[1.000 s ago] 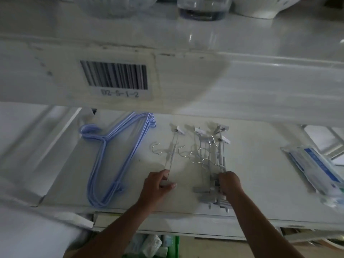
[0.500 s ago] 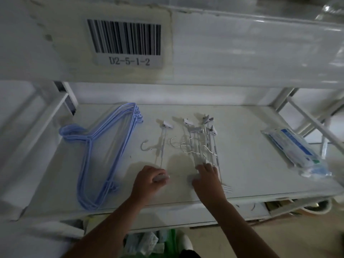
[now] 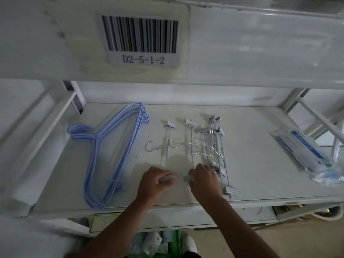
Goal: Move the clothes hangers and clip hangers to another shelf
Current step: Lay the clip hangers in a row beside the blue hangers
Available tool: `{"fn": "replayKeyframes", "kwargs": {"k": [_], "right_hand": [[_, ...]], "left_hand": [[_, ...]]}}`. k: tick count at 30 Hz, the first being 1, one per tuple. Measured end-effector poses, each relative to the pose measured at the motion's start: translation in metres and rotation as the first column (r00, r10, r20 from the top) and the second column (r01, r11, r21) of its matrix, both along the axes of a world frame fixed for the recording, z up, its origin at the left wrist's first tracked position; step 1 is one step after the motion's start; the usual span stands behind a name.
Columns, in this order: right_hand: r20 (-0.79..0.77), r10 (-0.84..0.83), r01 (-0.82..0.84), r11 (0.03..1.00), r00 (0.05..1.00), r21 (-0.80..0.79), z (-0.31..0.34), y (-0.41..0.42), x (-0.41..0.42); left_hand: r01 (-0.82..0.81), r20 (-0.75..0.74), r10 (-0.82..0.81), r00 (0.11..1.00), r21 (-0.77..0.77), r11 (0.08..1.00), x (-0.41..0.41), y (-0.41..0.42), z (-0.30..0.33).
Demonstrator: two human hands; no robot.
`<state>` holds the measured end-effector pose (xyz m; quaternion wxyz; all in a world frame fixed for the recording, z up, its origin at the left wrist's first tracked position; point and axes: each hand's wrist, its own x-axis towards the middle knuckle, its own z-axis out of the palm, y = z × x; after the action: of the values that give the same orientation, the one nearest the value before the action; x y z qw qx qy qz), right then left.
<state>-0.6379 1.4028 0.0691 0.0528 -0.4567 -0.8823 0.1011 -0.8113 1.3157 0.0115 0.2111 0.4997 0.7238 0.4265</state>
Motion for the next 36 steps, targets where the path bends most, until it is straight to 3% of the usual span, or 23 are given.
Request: {"fn": "replayKeyframes", "kwargs": {"k": [6,16,26,30,33,36], "right_hand": [[-0.074,0.026,-0.034,0.994,0.997,-0.108,-0.009,-0.011,-0.018],[-0.122,0.039,-0.054,0.991,0.992,-0.120,-0.014,-0.009,-0.027],[-0.384,-0.071,-0.027,0.969,0.921,-0.245,-0.008,-0.018,-0.001],[-0.424,-0.034,-0.071,0.971,0.905,-0.230,-0.005,-0.022,0.014],[-0.507,-0.086,0.051,0.995,0.857,-0.083,0.002,-0.016,0.027],[-0.524,-0.322,0.359,0.933,0.789,-0.033,0.009,-0.003,0.046]], "left_hand": [[-0.007,-0.004,0.007,1.000,0.000,1.000,0.001,0.000,0.003],[-0.029,-0.080,0.032,0.996,0.031,0.999,0.001,0.002,0.003],[-0.009,-0.195,0.021,0.981,0.063,0.998,0.002,0.000,-0.003],[0.011,-0.300,0.011,0.954,0.071,0.997,0.006,-0.002,-0.008],[0.044,-0.375,-0.013,0.927,0.076,0.996,0.006,-0.001,-0.010],[0.052,-0.370,-0.018,0.929,0.082,0.995,0.003,0.000,-0.012]]}}
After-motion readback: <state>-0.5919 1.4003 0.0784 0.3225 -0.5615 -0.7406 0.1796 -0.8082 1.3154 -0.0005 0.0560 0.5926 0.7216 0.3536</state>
